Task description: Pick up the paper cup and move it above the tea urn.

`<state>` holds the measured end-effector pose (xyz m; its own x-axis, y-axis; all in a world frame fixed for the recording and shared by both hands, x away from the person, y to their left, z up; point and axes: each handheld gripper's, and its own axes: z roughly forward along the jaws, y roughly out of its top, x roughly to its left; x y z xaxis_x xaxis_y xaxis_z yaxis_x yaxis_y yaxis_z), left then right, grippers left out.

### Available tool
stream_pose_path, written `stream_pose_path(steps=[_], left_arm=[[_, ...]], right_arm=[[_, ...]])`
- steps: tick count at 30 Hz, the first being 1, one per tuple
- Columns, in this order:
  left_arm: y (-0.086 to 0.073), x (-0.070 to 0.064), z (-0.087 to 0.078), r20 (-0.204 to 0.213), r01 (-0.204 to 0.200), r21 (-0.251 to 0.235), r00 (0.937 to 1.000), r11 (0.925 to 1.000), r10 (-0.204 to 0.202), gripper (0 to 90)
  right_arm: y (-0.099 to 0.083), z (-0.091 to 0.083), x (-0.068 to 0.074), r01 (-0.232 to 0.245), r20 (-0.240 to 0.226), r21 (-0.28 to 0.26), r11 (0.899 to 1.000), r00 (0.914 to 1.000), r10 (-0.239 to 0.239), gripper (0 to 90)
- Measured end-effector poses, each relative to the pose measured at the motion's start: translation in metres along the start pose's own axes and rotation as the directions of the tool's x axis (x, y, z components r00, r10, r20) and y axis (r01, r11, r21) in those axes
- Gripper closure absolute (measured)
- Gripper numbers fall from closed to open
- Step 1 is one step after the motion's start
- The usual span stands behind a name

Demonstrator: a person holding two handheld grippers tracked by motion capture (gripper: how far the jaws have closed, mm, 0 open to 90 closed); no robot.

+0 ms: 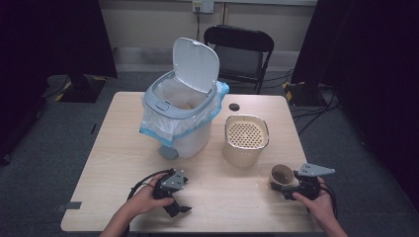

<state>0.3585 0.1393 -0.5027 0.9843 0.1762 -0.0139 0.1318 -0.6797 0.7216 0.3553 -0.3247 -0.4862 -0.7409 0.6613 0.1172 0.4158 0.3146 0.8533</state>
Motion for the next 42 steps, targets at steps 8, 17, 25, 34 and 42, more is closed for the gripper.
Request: stream_pose_path(steps=[8, 17, 25, 34, 42], left_arm=[[0.000, 0.000, 0.000, 0.000, 0.000, 0.000, 1.0000, 1.0000, 0.000, 0.0], [0.000, 0.000, 0.000, 0.001, 0.000, -0.001, 1.0000, 1.0000, 0.000, 0.0], [0.000, 0.000, 0.000, 0.000, -0.001, 0.001, 1.0000, 1.0000, 0.001, 0.0], [0.000, 0.000, 0.000, 0.000, -0.001, 0.001, 1.0000, 1.0000, 0.001, 0.0], [0.000, 0.000, 0.000, 0.000, -0.001, 0.002, 1.0000, 1.0000, 0.001, 0.0]], right_arm=[[-0.002, 0.000, 0.001, 0.019, 0.005, -0.027, 0.999, 0.9998, -0.018, 26.2], [0.003, 0.000, 0.001, 0.049, 0.019, 0.006, 0.999, 0.9986, -0.050, 27.3], [0.019, -0.002, -0.009, 0.057, 0.061, 0.017, 0.998, 0.9965, -0.057, 27.3], [0.042, 0.001, -0.027, 0.066, 0.109, 0.017, 0.998, 0.9918, -0.067, 27.5], [0.063, 0.007, -0.044, 0.088, 0.135, 0.035, 0.996, 0.9867, -0.092, 27.6]])
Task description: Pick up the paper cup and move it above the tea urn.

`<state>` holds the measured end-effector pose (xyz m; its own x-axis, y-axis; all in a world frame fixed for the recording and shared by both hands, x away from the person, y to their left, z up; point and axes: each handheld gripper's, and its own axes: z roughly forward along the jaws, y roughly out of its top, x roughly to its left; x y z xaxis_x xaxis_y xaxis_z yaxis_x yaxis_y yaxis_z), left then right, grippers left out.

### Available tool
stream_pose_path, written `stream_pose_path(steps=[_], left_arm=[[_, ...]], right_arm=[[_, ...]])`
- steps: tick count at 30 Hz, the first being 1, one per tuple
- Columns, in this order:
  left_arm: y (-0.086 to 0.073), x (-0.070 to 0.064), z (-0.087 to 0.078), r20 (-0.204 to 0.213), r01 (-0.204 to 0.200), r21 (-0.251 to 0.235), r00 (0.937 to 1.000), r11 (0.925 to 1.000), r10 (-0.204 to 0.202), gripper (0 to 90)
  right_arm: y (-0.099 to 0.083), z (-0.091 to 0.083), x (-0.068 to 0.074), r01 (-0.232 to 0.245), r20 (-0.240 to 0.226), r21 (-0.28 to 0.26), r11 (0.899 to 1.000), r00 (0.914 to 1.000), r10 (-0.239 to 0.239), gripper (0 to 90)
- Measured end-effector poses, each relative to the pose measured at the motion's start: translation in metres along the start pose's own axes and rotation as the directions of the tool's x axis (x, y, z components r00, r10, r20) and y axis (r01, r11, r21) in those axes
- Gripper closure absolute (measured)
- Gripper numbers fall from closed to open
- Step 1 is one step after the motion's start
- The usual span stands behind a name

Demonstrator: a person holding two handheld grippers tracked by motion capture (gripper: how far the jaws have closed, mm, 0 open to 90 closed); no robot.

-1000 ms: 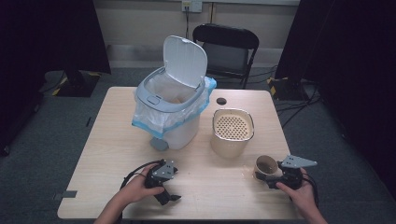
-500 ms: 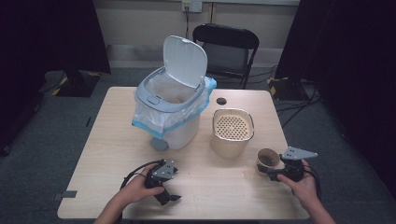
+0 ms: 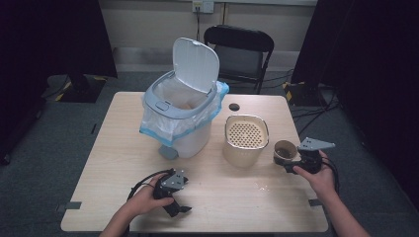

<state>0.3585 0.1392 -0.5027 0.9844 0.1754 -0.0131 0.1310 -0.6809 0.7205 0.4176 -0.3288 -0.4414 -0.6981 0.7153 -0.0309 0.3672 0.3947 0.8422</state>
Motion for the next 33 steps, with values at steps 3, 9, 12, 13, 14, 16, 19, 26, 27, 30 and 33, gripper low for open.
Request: stream_pose_path(steps=[3, 9, 12, 13, 14, 16, 19, 26, 27, 30, 33], left_arm=[[0.000, 0.000, 0.000, 0.000, 0.000, 0.000, 1.0000, 1.0000, 0.000, 0.0], [0.000, 0.000, 0.000, 0.000, 0.000, 0.000, 1.0000, 1.0000, 0.000, 0.0], [0.000, 0.000, 0.000, 0.000, 0.001, -0.001, 1.0000, 1.0000, -0.001, 0.0], [0.000, 0.000, 0.000, 0.000, 0.000, 0.000, 1.0000, 1.0000, 0.000, 0.0], [0.000, 0.000, 0.000, 0.000, 0.000, 0.000, 1.0000, 1.0000, 0.000, 0.0], [0.000, 0.000, 0.000, 0.000, 0.000, -0.001, 1.0000, 1.0000, 0.000, 0.0], [0.000, 0.000, 0.000, 0.000, 0.000, -0.001, 1.0000, 1.0000, 0.000, 0.0], [0.000, 0.000, 0.000, 0.000, 0.000, 0.000, 1.0000, 1.0000, 0.000, 0.0], [0.000, 0.000, 0.000, 0.000, 0.000, 0.000, 1.0000, 1.0000, 0.000, 0.0], [0.000, 0.000, 0.000, 0.000, 0.000, 0.000, 1.0000, 1.0000, 0.000, 0.0], [0.000, 0.000, 0.000, 0.000, 0.000, 0.000, 1.0000, 1.0000, 0.000, 0.0]], right_arm=[[0.007, 0.001, -0.006, 0.000, 0.008, -0.006, 1.000, 1.0000, 0.000, 27.6], [0.020, 0.005, -0.018, 0.006, 0.015, 0.002, 1.000, 0.9999, -0.006, 27.6], [0.026, 0.009, -0.025, -0.006, 0.014, -0.011, 1.000, 0.9999, 0.006, 27.7], [0.029, 0.010, -0.027, -0.007, 0.014, -0.013, 1.000, 0.9999, 0.007, 27.7], [0.031, 0.011, -0.029, -0.005, 0.017, -0.012, 1.000, 0.9998, 0.005, 27.7], [0.036, 0.014, -0.032, -0.004, 0.021, -0.010, 1.000, 0.9998, 0.004, 27.7], [0.042, 0.018, -0.036, 0.003, 0.028, -0.005, 1.000, 0.9996, -0.002, 27.7], [0.054, 0.029, -0.046, 0.028, 0.043, 0.018, 0.999, 0.9987, -0.029, 27.8], [0.055, 0.031, -0.048, 0.028, 0.046, 0.020, 0.999, 0.9985, -0.029, 27.8], [0.059, 0.034, -0.054, 0.029, 0.055, 0.020, 0.999, 0.9980, -0.030, 27.8], [0.063, 0.037, -0.059, 0.027, 0.066, 0.020, 0.999, 0.9974, -0.028, 27.8]])
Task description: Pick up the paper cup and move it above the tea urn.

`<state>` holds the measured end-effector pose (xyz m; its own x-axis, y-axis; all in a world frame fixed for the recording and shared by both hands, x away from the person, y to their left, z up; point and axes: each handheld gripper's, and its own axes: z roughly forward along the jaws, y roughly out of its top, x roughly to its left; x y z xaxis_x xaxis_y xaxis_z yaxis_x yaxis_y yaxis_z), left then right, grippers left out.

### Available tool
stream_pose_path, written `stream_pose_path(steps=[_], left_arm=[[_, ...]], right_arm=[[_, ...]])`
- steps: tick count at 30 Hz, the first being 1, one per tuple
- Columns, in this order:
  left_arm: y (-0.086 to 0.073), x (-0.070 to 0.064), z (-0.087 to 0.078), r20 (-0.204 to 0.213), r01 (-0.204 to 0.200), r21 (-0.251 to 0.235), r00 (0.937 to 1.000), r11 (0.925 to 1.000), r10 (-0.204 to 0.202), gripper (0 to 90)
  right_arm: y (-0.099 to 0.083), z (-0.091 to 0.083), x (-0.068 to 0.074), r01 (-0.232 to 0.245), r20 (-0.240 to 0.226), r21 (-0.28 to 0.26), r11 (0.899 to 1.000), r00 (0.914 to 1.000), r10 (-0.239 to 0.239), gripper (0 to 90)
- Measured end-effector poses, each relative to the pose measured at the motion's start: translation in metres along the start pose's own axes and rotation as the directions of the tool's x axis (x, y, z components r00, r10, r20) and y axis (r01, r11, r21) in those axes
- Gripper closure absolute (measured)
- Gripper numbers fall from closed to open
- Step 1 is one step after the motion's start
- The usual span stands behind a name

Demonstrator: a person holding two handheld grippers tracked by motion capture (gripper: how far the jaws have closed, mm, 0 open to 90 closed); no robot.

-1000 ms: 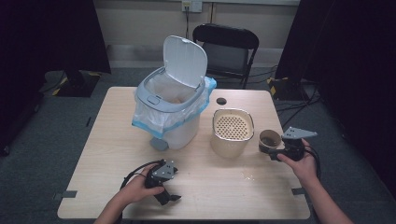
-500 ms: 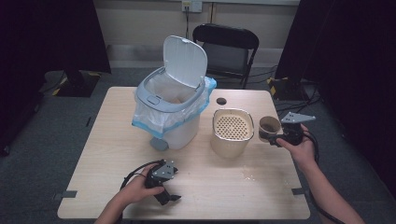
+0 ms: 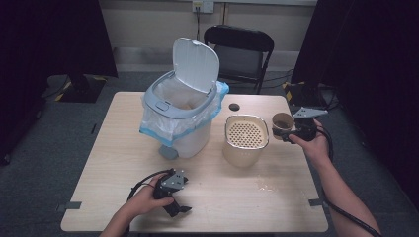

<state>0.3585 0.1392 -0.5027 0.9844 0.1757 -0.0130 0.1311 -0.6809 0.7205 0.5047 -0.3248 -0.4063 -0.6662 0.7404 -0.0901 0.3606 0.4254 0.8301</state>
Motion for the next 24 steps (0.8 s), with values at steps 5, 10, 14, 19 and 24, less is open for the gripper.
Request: stream_pose_path(steps=[5, 10, 14, 19, 24], left_arm=[[0.000, 0.000, 0.000, 0.000, 0.000, 0.000, 1.0000, 1.0000, 0.000, 0.0], [0.000, 0.000, 0.000, 0.000, 0.000, 0.000, 1.0000, 1.0000, 0.000, 0.0], [0.000, 0.000, 0.000, 0.000, 0.000, 0.000, 1.0000, 1.0000, 0.000, 0.0], [0.000, 0.000, 0.000, 0.000, 0.000, 0.000, 1.0000, 1.0000, 0.000, 0.0], [0.000, 0.000, 0.000, -0.001, -0.001, -0.001, 1.0000, 1.0000, 0.001, 0.0]], right_arm=[[0.010, 0.004, -0.006, 0.007, 0.016, -0.007, 1.000, 0.9998, -0.007, 27.8], [0.020, 0.008, -0.011, 0.009, 0.024, -0.013, 1.000, 0.9997, -0.008, 27.8], [0.024, 0.012, -0.015, 0.004, 0.026, -0.027, 1.000, 0.9996, -0.003, 27.8], [0.028, 0.018, -0.018, -0.002, 0.032, -0.034, 0.999, 0.9995, 0.003, 27.8], [0.035, 0.023, -0.019, 0.000, 0.038, -0.045, 0.999, 0.9993, 0.002, 27.8]])
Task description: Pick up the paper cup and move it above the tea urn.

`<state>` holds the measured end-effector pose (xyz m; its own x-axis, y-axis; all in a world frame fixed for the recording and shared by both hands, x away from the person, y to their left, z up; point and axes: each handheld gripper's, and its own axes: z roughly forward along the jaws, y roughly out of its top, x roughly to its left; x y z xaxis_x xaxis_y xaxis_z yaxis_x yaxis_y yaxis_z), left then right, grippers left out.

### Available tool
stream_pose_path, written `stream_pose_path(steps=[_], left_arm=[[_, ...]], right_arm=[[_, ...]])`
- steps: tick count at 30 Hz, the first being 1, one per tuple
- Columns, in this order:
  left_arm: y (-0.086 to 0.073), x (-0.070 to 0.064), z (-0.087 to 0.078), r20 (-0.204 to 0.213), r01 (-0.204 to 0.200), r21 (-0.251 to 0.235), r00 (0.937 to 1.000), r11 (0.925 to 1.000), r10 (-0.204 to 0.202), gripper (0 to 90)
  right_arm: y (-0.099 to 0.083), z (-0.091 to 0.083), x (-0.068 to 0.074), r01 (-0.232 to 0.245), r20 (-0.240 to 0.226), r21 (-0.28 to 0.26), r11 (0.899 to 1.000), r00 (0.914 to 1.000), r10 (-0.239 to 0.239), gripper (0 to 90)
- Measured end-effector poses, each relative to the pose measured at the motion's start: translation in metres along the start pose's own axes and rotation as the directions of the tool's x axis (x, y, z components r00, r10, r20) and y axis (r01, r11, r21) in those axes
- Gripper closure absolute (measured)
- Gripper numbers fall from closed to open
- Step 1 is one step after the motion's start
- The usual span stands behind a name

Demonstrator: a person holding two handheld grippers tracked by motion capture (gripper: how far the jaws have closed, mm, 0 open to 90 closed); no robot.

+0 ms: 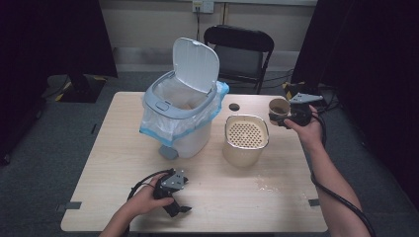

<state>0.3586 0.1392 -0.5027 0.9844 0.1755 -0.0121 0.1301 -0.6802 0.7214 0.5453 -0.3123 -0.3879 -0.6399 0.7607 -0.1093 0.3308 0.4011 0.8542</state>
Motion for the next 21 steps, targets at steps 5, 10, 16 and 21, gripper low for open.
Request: stream_pose_path(steps=[5, 10, 16, 21], left_arm=[[0.000, 0.000, 0.000, 0.000, 0.000, 0.000, 1.0000, 1.0000, 0.000, 0.0], [0.000, 0.000, 0.000, 0.000, -0.001, 0.000, 1.0000, 1.0000, 0.001, 0.0], [0.000, 0.000, 0.000, 0.000, -0.001, 0.001, 1.0000, 1.0000, 0.001, 0.0], [0.000, 0.000, 0.000, 0.001, -0.001, 0.001, 1.0000, 1.0000, 0.001, 0.0]], right_arm=[[0.010, 0.003, 0.001, 0.027, 0.004, -0.017, 0.999, 0.9996, -0.027, 27.8], [0.019, 0.007, 0.006, 0.065, 0.015, -0.019, 0.998, 0.9978, -0.065, 27.7], [0.027, 0.011, 0.013, 0.109, 0.021, -0.017, 0.994, 0.9939, -0.109, 27.8], [0.034, 0.010, 0.018, 0.166, 0.051, -0.027, 0.986, 0.9850, -0.165, 27.9]])
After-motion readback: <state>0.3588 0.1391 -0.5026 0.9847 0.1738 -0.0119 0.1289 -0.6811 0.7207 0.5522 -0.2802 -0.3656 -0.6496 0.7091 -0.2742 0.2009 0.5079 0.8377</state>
